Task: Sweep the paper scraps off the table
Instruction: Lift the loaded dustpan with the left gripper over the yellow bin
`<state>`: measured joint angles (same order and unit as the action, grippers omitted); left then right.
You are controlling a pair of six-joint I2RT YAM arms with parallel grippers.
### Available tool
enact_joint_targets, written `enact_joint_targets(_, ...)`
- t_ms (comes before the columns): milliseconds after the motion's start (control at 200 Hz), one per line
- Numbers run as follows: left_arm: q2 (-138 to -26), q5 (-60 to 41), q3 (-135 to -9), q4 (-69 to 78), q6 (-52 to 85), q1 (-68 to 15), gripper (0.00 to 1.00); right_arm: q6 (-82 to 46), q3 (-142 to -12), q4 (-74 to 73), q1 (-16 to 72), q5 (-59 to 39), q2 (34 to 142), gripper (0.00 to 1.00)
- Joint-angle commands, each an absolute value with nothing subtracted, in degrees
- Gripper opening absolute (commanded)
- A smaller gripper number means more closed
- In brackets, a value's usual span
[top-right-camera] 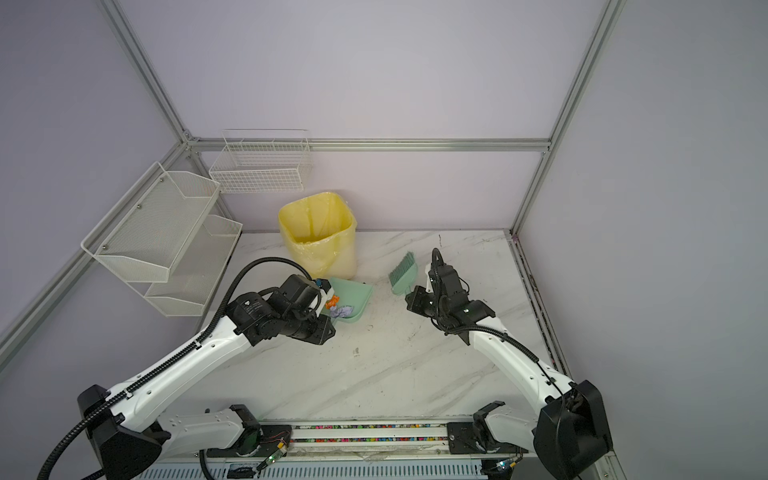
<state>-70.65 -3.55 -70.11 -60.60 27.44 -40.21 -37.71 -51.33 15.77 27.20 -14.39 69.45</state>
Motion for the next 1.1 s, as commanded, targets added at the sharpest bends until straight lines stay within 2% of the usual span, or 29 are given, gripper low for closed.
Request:
enact_joint_targets(0, -70.77, -2.37, -76.81, -61.43, 27.51, -40.34, 0.13, -37.84, -50.53, 13.40, 26.74, -14.35, 69.34, 0.00)
enact_joint_targets(360, -71.73, -0.40, -85.52, -65.35, 25.46, -40.00, 0.13, -37.09, -48.61, 13.19, 26.15, -14.06, 68.48, 0.00)
enact_joint_targets(595, -72.93, -2.50, -92.77, -67.03, 23.10, -38.55, 0.13, -37.15, -48.87, 12.94, 25.93, -14.40, 68.76, 0.00)
enact_joint_targets(1090, -74.98, -7.69, -100.60, -67.85, 19.80, -28.02, 0.12, -38.47, -48.52, 12.22, 25.93, -15.60, 67.70, 0.00)
